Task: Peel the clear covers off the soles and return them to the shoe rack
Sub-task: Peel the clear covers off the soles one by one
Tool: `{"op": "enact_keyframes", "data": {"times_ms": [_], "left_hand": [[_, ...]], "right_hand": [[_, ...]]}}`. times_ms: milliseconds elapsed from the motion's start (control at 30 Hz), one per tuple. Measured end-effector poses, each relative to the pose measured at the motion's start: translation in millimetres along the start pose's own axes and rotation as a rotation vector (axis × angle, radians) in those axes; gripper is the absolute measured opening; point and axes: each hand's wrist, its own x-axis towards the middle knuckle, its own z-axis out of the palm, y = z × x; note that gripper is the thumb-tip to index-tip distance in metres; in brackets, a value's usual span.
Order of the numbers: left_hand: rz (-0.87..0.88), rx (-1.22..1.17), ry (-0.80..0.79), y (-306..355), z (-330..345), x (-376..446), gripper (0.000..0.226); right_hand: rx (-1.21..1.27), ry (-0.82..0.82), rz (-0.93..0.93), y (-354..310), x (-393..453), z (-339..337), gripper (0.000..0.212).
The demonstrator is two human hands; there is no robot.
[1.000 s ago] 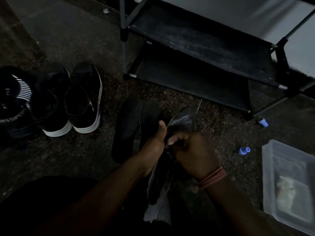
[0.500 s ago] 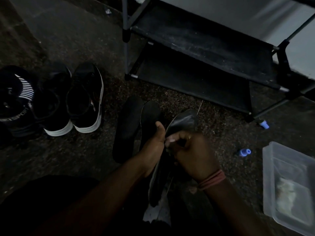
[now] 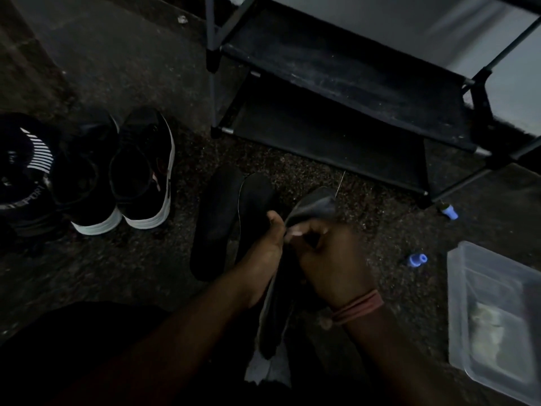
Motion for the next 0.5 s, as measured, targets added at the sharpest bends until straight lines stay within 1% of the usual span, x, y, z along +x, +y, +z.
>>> {"op": "enact_keyframes", "data": {"times_ms": [67,100,133,200,267,333,367,400,467,500], "left_hand": [[0.014,-0.083,-0.045,11.5,-7.7,-6.9,0.084],[0.010,-0.151,-0.092,18.6,-9.4,-14.1,0.086],[0.021,-0.184,-0.119,22.2,-8.6,-15.3,0.086],[0.016,-0.225,-0.156,25.0,-5.9,-15.4,0.085],[0.017,-0.287,-0.207,26.6,-4.0,-17.0,0.079],[0.023,-0.346,-0.197,27.0,-6.0,-15.1,0.069],[0.036,-0.367,-0.190,27.4,-6.0,-16.1,0.064],[0.049,-0.398,-0.184,26.1,-7.0,-14.9,0.059],[0.079,-0.463,-0.206,23.2,-10.4,-12.2,0.055],[0.082,-0.497,-0.224,23.8,-11.1,-13.1,0.055]], "right_hand": [[0.162,-0.196,0.081,-6.1,-3.3,7.1,0.011],[0.234,-0.243,0.115,-7.1,-4.5,9.5,0.011],[0.277,-0.254,0.134,-6.1,-3.9,10.2,0.011],[0.300,-0.181,0.147,-1.6,-0.1,8.3,0.012],[0.316,-0.040,0.159,5.2,4.2,3.5,0.012],[0.423,0.070,0.187,7.0,7.6,-1.5,0.009],[0.473,0.092,0.186,5.9,8.0,-2.5,0.009],[0.497,0.098,0.176,6.2,7.8,-1.5,0.015],[0.494,0.093,0.140,6.7,7.4,2.4,0.027],[0.471,0.090,0.123,7.7,7.6,4.4,0.030]]}}
